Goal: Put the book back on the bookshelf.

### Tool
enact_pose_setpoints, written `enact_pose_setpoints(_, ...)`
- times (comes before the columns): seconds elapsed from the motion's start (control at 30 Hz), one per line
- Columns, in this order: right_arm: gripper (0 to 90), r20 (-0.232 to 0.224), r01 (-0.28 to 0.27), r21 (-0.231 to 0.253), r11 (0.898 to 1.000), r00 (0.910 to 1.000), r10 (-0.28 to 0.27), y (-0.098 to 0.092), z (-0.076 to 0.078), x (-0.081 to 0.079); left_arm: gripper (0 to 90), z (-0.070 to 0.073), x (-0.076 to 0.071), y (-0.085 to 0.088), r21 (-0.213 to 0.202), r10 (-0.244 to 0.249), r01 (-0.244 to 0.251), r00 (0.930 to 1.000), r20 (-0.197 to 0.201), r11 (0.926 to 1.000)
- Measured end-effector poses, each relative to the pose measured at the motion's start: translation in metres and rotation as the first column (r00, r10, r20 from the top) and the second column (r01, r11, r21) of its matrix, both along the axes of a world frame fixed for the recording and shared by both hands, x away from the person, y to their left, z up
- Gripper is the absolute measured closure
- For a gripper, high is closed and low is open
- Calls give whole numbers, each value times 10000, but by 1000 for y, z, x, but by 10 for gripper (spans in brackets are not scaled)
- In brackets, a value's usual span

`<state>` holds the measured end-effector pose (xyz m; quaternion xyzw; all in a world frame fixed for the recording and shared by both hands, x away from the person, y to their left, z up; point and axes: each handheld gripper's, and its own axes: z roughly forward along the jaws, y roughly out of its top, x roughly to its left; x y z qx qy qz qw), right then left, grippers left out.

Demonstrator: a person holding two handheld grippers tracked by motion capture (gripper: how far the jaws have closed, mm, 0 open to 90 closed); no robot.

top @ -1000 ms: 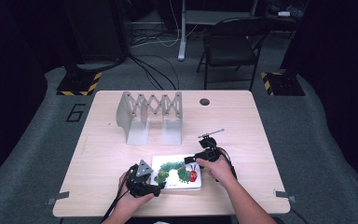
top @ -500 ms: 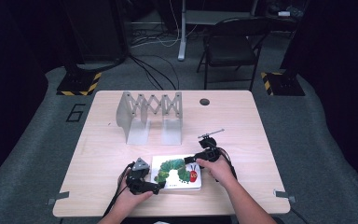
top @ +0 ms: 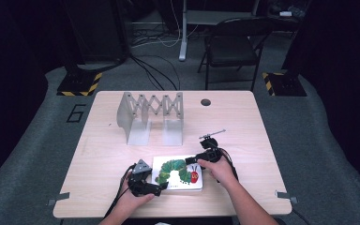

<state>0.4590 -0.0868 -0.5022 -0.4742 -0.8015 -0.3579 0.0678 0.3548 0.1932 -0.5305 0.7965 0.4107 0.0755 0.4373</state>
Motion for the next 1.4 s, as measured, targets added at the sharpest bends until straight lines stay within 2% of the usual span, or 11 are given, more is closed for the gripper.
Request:
enact_pose_setpoints(0.37,439,186,55,142,9999,9998,-58,-1,11,-4,20,-1,1,2,-249,1,-4,9999,-108,9997)
enact_pose_setpoints(0.43,441,176,30,144,9999,9998,-32,-1,12,-4,13,0,1,2,-158,-8,7,10000,-65,9999)
enact_pose_setpoints(0.47,443,400,-33,162,9999,9992,26,-1,12,-4,13,0,1,1,-137,-38,37,10000,-80,9999)
enact_pose_setpoints(0.5,446,147,-14,110,9999,9999,13,-1,15,-5,9,0,1,1,-64,-73,72,9999,-75,10000)
enact_pose_setpoints(0.6,469,440,-82,256,9996,9990,71,-2,19,-7,0,0,0,0,101,-49,49,10000,0,9999)
enact_pose_setpoints(0.7,474,378,-81,271,9996,9993,71,-2,22,-9,0,-1,0,-2,110,-132,132,9999,50,9999)
enact_pose_setpoints(0.97,481,896,-338,178,9993,9955,321,0,30,-16,1,0,-2,-3,289,-359,355,9993,107,9990)
enact_pose_setpoints(1.1,483,1004,-341,182,9993,9944,321,0,33,-19,31,0,-4,-3,222,-325,321,9993,173,9992)
enact_pose_setpoints(1.13,483,1057,-401,101,9991,9936,388,0,34,-19,31,0,-5,-3,104,-408,407,9991,64,9991)
enact_pose_setpoints(1.27,484,1235,-520,70,9986,9910,507,-1,38,-24,97,0,-6,-1,-61,-646,647,9979,85,9979)
enact_pose_setpoints(1.4,484,1273,-505,57,9987,9906,494,-1,39,-25,104,0,-6,-1,-244,-626,628,9980,74,9977)
